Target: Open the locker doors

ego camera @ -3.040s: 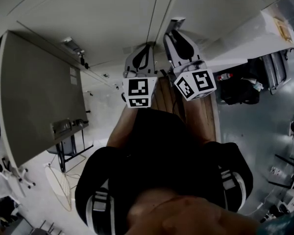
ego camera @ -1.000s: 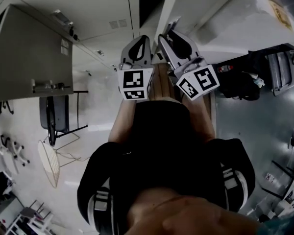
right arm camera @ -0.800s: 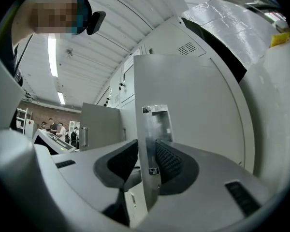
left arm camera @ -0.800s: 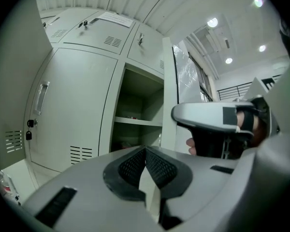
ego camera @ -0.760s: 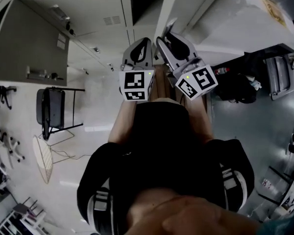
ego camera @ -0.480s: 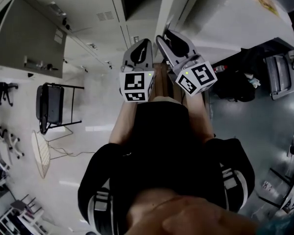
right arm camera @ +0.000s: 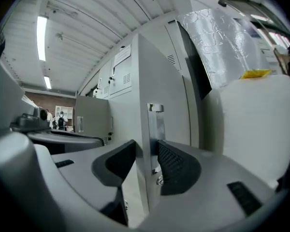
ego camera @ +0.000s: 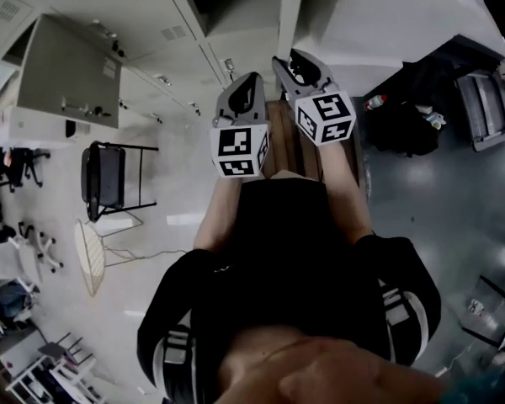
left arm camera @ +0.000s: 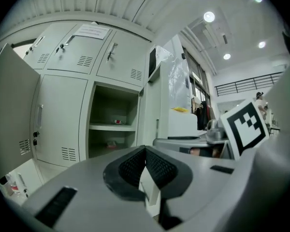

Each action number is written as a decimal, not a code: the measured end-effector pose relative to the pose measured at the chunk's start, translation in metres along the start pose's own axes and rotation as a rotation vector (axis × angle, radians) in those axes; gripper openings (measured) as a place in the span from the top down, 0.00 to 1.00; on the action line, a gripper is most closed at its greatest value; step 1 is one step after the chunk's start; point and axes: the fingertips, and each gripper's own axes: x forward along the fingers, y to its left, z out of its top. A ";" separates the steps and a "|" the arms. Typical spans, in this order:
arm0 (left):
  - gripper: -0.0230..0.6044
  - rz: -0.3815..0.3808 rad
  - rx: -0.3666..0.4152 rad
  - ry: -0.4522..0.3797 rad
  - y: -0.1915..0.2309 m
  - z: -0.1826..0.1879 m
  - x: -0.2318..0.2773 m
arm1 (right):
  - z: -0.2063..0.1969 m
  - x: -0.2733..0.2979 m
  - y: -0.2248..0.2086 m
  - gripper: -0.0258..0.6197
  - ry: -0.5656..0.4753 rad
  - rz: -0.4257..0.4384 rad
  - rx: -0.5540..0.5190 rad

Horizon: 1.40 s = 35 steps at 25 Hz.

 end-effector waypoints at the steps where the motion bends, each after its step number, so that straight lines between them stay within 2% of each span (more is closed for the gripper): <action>1: 0.95 -0.008 0.003 0.003 -0.005 0.003 0.001 | 0.001 -0.003 -0.004 0.72 0.001 -0.013 0.001; 7: 0.95 -0.032 -0.013 0.031 -0.019 0.002 0.004 | 0.000 -0.029 -0.030 0.74 0.012 -0.132 0.008; 12: 0.95 -0.031 -0.026 0.024 -0.019 0.002 0.013 | 0.001 -0.035 -0.043 0.76 -0.001 -0.165 0.012; 19: 0.95 -0.014 -0.036 0.028 -0.011 0.001 0.012 | 0.001 -0.039 -0.036 0.76 -0.014 -0.160 0.021; 25: 0.95 -0.005 -0.089 0.043 0.000 -0.010 0.009 | 0.001 -0.049 -0.024 0.86 -0.024 -0.161 0.035; 35: 0.95 0.027 -0.103 0.045 0.012 -0.016 -0.008 | 0.010 -0.042 0.015 0.89 -0.052 -0.069 0.025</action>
